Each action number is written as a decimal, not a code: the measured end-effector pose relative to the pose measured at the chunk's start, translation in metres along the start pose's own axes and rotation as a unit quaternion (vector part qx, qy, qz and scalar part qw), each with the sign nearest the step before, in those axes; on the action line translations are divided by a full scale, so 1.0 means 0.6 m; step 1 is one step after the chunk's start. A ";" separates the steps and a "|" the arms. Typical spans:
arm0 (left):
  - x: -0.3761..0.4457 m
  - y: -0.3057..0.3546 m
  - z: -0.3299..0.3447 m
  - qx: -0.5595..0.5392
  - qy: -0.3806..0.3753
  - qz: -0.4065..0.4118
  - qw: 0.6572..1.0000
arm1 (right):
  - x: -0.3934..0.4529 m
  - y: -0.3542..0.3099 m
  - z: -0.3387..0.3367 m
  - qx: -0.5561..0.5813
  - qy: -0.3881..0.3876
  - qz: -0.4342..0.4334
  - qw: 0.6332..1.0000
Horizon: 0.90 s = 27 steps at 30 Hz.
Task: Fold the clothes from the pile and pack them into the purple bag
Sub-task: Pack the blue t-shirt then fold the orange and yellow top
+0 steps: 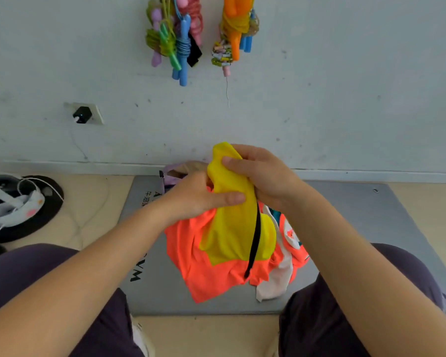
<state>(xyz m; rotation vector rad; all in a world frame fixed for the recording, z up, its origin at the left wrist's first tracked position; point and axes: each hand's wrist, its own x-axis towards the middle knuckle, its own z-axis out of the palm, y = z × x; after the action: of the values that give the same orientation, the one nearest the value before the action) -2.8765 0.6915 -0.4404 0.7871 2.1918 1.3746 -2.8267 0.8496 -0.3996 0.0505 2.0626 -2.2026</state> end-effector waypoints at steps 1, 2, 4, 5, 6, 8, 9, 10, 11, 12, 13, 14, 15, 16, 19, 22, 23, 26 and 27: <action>-0.006 -0.011 -0.001 0.010 -0.017 -0.014 1.000 | -0.001 0.009 0.001 -0.011 -0.017 0.009 1.000; -0.010 -0.024 -0.003 0.006 -0.021 -0.026 0.999 | -0.002 0.016 0.000 -0.011 -0.031 0.017 0.999; -0.015 -0.051 -0.005 -0.042 -0.010 -0.050 0.998 | -0.004 0.034 -0.011 -0.027 -0.034 0.015 0.999; -0.017 -0.061 -0.006 -0.076 0.008 -0.068 0.995 | -0.007 0.046 -0.019 -0.064 -0.022 0.012 0.998; -0.018 -0.070 -0.007 -0.111 0.034 -0.086 0.989 | -0.009 0.062 -0.027 -0.109 -0.010 0.017 0.994; -0.015 -0.086 -0.009 -0.184 0.098 -0.115 0.971 | -0.018 0.107 -0.040 -0.170 0.014 0.076 0.982; -0.012 -0.090 -0.012 -0.223 0.122 -0.128 0.959 | -0.023 0.132 -0.042 -0.177 0.025 0.115 0.977; -0.009 -0.093 -0.016 -0.262 0.140 -0.140 0.944 | -0.027 0.153 -0.041 -0.180 0.031 0.149 0.972; -0.006 -0.095 -0.019 -0.301 0.154 -0.151 0.929 | -0.028 0.169 -0.038 -0.195 0.029 0.171 0.965; -0.001 -0.097 -0.021 -0.337 0.165 -0.157 0.913 | -0.026 0.179 -0.034 -0.220 0.016 0.184 0.958; 0.002 -0.098 -0.022 -0.369 0.172 -0.159 0.900 | -0.023 0.185 -0.030 -0.239 -0.003 0.190 0.952; 0.005 -0.097 -0.022 -0.395 0.176 -0.156 0.888 | -0.018 0.189 -0.026 -0.242 -0.021 0.195 0.950; 0.007 -0.096 -0.022 -0.416 0.177 -0.155 0.878 | -0.013 0.192 -0.024 -0.232 -0.028 0.201 0.951; 0.010 -0.096 -0.022 -0.432 0.174 -0.154 0.871 | -0.007 0.196 -0.025 -0.215 -0.023 0.209 0.954; 0.015 -0.095 -0.020 -0.459 0.165 -0.133 0.863 | 0.010 0.206 -0.036 -0.186 0.064 0.235 0.952; 0.018 -0.096 -0.023 -0.474 0.184 -0.095 0.856 | 0.022 0.203 -0.051 -0.209 0.136 0.239 0.938; 0.019 -0.097 -0.026 -0.480 0.192 -0.086 0.852 | 0.026 0.201 -0.054 -0.206 0.149 0.237 0.938; 0.022 -0.101 -0.030 -0.480 0.202 -0.079 0.850 | 0.033 0.196 -0.058 -0.181 0.169 0.209 0.946; 0.023 -0.103 -0.027 -0.475 0.198 -0.083 0.853 | 0.034 0.194 -0.060 -0.171 0.161 0.197 0.952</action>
<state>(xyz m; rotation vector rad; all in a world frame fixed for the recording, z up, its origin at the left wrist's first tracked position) -2.9111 0.6684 -0.4906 -0.0682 1.4106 2.3345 -2.8362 0.8770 -0.5196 0.7616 2.3139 -1.6666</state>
